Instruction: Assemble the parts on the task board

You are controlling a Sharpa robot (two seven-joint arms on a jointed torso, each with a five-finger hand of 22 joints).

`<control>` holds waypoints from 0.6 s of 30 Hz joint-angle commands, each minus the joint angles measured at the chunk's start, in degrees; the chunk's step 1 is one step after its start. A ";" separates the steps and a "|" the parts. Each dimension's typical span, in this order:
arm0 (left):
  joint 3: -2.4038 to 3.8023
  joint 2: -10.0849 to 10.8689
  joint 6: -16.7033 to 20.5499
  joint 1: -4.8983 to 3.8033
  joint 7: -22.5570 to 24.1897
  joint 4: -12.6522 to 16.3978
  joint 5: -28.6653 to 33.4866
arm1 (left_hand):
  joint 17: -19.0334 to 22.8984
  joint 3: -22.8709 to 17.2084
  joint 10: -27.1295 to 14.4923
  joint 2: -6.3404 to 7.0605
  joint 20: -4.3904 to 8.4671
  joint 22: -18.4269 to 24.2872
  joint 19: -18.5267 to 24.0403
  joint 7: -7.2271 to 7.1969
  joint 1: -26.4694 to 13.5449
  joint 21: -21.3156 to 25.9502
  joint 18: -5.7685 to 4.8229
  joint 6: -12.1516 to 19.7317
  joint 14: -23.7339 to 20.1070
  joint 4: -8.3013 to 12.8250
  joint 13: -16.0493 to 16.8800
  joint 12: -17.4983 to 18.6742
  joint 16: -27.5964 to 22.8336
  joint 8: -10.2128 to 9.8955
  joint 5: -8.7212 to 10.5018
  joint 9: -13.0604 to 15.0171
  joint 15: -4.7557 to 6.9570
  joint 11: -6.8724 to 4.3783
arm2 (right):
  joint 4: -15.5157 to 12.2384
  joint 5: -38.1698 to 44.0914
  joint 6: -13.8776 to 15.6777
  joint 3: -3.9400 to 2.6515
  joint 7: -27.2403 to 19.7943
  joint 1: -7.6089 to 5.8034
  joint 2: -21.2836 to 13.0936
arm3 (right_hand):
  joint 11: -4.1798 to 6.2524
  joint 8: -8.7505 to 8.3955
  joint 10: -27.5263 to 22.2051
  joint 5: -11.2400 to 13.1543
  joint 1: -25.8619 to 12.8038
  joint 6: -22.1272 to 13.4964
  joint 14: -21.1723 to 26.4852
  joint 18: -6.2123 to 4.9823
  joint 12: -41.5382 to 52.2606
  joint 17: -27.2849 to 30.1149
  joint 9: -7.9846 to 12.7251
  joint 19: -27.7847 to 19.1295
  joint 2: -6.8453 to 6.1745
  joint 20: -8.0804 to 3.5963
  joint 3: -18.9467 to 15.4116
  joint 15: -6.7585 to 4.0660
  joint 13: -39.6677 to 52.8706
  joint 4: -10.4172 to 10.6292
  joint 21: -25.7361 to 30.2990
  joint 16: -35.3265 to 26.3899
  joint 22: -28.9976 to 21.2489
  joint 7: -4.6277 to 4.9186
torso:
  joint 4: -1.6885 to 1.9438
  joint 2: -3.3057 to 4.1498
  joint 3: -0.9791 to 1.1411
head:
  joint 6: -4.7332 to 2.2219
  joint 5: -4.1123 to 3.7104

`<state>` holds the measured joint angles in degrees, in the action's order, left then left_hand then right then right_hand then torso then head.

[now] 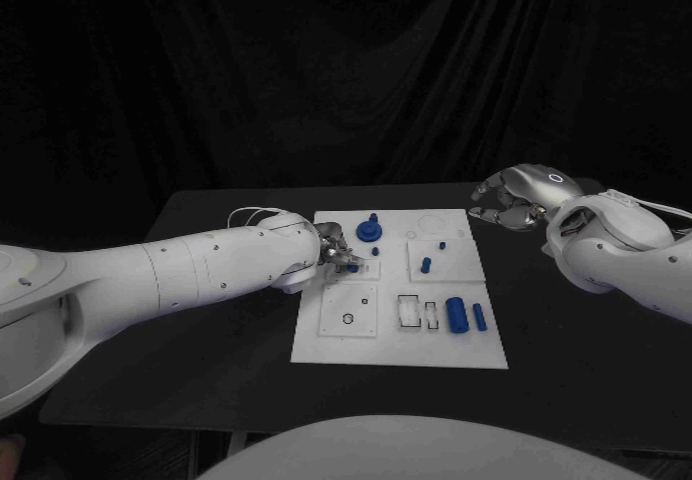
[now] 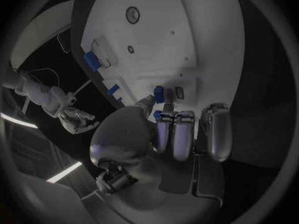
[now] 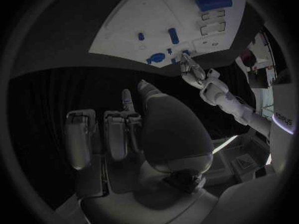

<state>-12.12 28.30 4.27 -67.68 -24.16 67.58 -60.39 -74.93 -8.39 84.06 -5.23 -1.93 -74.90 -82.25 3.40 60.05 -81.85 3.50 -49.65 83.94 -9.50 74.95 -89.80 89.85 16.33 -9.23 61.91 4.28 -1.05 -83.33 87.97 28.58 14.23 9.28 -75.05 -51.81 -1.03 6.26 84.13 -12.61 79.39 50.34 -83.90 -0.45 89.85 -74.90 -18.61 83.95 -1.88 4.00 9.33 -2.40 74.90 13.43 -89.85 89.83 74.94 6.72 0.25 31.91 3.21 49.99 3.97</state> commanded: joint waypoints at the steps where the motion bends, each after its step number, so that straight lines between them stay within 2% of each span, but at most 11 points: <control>1: 0.01 -0.18 -0.48 0.15 1.18 0.04 0.14 | -15.07 1.07 5.94 0.43 -0.57 -2.36 -0.01 0.58 -1.36 0.22 -0.15 -0.36 6.06 -1.53 15.05 -0.20 0.15 -2.03 1.74 -1.91 -0.48 0.55 | 0.03 0.17 -0.23 -0.04 0.98 0.14 0.02 | -0.34 -0.20 5.87 -0.08 -0.52 0.47 -6.10 0.31 0.15 -15.10 0.06 5.71 -0.20 0.36 0.03 0.33 15.10 0.27 0.27 0.17 14.87 -0.06 | -0.07 -0.04 0.04 | 0.01 0.10; 6: 0.01 -0.18 -0.51 0.25 1.19 -0.07 0.14 | -15.07 4.00 5.94 0.90 -0.88 -2.71 -0.16 0.81 -3.86 0.21 -0.17 -1.41 6.06 -4.15 15.05 -0.20 0.15 -4.33 5.06 -3.46 -0.71 0.79 | 0.02 0.17 -0.28 -0.04 1.00 0.14 0.04 | -0.34 -0.20 5.87 -0.08 -0.52 0.47 -6.10 0.31 0.15 -15.10 0.06 5.71 -0.20 0.36 0.03 0.33 15.10 0.27 0.27 0.17 14.87 -0.06 | -0.10 -0.03 0.06 | 0.01 0.21; 11: 0.01 -0.10 -0.61 0.36 1.13 -0.06 0.14 | -15.07 6.03 5.94 0.75 -0.85 -3.51 -0.71 0.71 -5.50 -0.25 -0.33 -2.39 6.06 -6.05 15.05 -0.20 0.15 -5.01 5.72 -3.59 -0.64 0.71 | 0.01 0.17 -0.36 -0.04 1.08 0.14 0.02 | -0.34 -0.25 5.87 0.02 -0.59 0.50 -6.10 0.29 0.15 -15.10 0.11 5.66 -0.21 0.37 0.01 0.33 15.10 0.32 0.33 0.17 14.84 -0.06 | -0.10 -0.04 0.07 | 0.01 0.31; 18: 0.01 -0.09 -0.53 0.45 1.32 -0.05 0.14 | -15.07 6.94 5.94 0.07 -0.69 -3.64 -0.78 0.31 -5.70 -0.23 -0.32 -3.92 6.06 -6.67 15.05 -0.20 0.15 -4.44 5.49 -2.65 -0.43 0.41 | 0.00 0.17 -0.54 -0.04 1.16 0.14 0.04 | -0.34 -0.25 5.87 0.02 -0.59 0.50 -6.10 0.29 0.15 -15.10 0.11 5.66 -0.21 0.37 0.01 0.33 15.10 0.32 0.33 0.17 14.84 -0.06 | -0.08 -0.03 0.07 | 0.01 0.41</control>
<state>-11.99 28.31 4.28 -67.58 -23.50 67.44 -60.43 -74.92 -1.79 84.00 -4.80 -2.74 -74.90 -82.69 3.65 54.47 -81.85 3.50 -53.33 83.95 -16.26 74.94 -89.80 89.85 11.54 -3.69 58.88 3.88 -0.53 -83.31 87.97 28.38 14.23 9.40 -75.05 -51.77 -1.03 6.26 84.13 -12.61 79.39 50.34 -83.90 -0.45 89.85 -74.90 -18.55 83.95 -1.88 4.00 9.33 -2.40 74.94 13.44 -89.85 89.83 74.94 6.72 0.15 31.87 3.27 49.99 4.38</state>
